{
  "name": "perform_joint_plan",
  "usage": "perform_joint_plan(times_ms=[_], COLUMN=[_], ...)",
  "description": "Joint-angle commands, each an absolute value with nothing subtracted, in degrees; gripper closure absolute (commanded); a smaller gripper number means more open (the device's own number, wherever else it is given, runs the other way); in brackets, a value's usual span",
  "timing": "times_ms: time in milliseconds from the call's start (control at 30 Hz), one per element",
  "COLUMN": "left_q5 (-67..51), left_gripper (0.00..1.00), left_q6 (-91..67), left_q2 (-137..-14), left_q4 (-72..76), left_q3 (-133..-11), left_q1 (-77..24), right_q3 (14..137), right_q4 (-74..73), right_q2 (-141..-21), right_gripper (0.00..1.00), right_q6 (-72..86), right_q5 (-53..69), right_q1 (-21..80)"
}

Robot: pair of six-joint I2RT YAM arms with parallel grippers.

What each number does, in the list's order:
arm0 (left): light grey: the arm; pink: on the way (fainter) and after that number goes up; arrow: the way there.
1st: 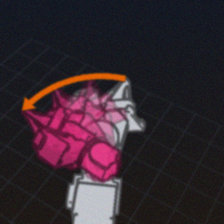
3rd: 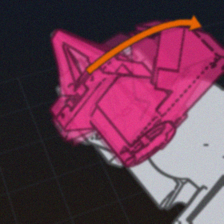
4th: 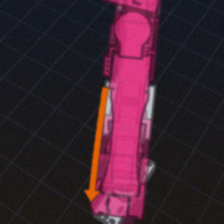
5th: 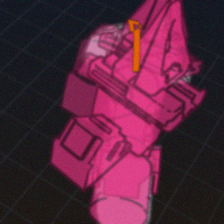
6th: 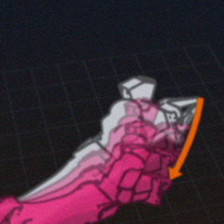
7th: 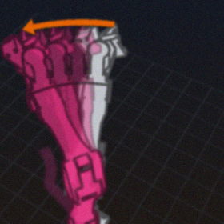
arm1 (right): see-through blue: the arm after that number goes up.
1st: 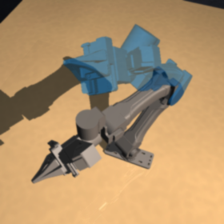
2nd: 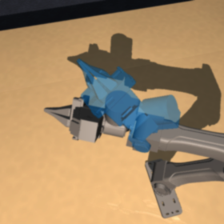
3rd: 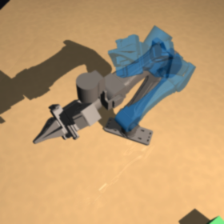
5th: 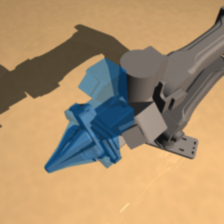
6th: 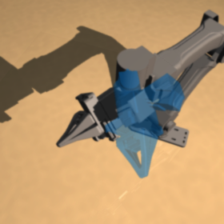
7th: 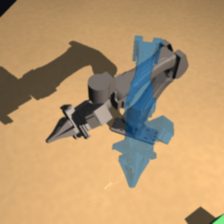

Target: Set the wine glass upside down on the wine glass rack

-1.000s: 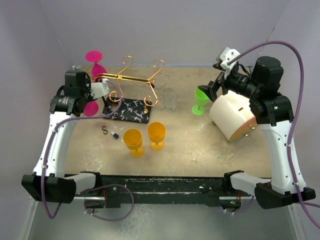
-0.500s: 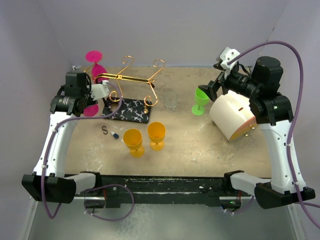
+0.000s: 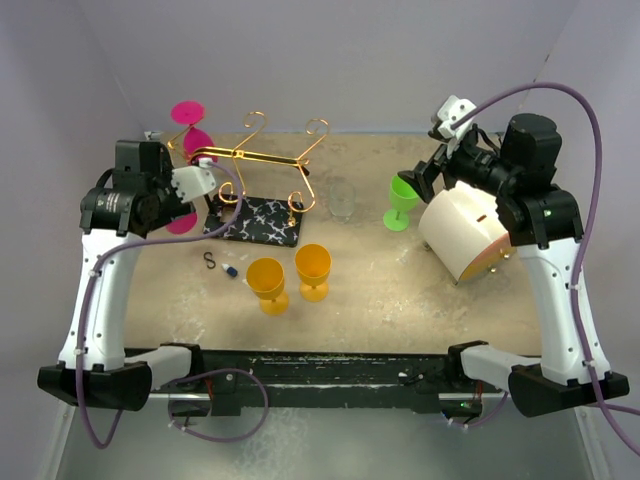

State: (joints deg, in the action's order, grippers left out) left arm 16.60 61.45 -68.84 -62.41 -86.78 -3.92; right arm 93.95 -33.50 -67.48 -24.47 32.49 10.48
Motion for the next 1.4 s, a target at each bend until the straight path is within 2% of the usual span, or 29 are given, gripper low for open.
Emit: perform_joint_plan(times_ms=[0, 167, 433, 800, 1067, 1367], left_q5=[10.63, 1.45, -5.63, -12.37, -13.08, -14.74], left_gripper=[0.21, 0.19, 0.0, 0.01, 0.01, 0.01], left_q6=[58.8, 56.51, 48.63, 43.08, 42.71, 42.71], left_q2=[-66.54, -65.41, -65.46, -65.0, -65.0, -64.82], left_q4=[-69.02, -71.84, -66.82, -62.4, -61.01, -61.19], left_q3=[-91.91, -97.45, -101.98, -104.34, -104.27, -103.48], left_q1=[-3.96, -3.96, -3.96, -3.98, -3.96, -3.96], right_q3=[93.14, 92.64, 94.99, 97.99, 107.36, 108.66], right_q4=[-32.45, -32.56, -34.05, -34.47, -42.94, -46.93], right_q2=[-67.02, -67.86, -73.8, -85.3, -97.66, -104.59], right_gripper=[0.0, 0.0, 0.0, 0.0, 0.1, 0.27], right_q6=[-25.61, -25.84, -24.22, -21.44, -20.44, -21.96], right_q5=[31.45, 29.79, 17.67, 6.17, 4.57, 2.63], right_q1=[10.28, 10.28, 10.37, 10.92, 10.9, 10.65])
